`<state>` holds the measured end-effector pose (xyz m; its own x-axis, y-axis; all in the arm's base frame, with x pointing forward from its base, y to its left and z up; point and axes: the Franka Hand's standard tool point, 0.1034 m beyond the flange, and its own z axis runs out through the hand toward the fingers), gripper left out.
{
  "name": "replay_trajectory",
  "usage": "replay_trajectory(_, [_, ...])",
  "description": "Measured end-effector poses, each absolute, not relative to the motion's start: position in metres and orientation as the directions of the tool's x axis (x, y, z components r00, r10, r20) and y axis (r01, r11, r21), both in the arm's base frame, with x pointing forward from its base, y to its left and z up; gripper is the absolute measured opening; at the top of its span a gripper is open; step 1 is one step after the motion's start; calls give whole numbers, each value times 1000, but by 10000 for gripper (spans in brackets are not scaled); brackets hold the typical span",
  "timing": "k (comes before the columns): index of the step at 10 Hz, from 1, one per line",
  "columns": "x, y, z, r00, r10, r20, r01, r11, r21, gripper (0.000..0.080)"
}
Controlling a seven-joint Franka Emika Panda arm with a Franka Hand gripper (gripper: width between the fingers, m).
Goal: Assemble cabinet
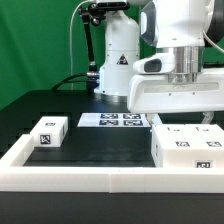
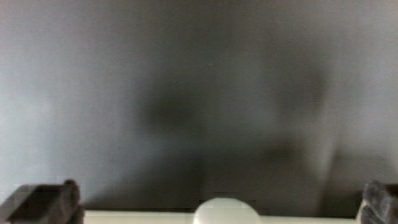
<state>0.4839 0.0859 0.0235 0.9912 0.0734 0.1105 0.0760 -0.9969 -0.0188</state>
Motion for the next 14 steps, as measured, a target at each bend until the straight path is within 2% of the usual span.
replay_trajectory(4, [489, 85, 6, 992, 65, 109, 67, -998, -17, 797])
replay_trajectory(13, [494, 91, 6, 991, 71, 117, 74, -997, -18, 797])
replay_trajectory(14, [498, 86, 5, 985, 83, 154, 86, -996, -10, 797])
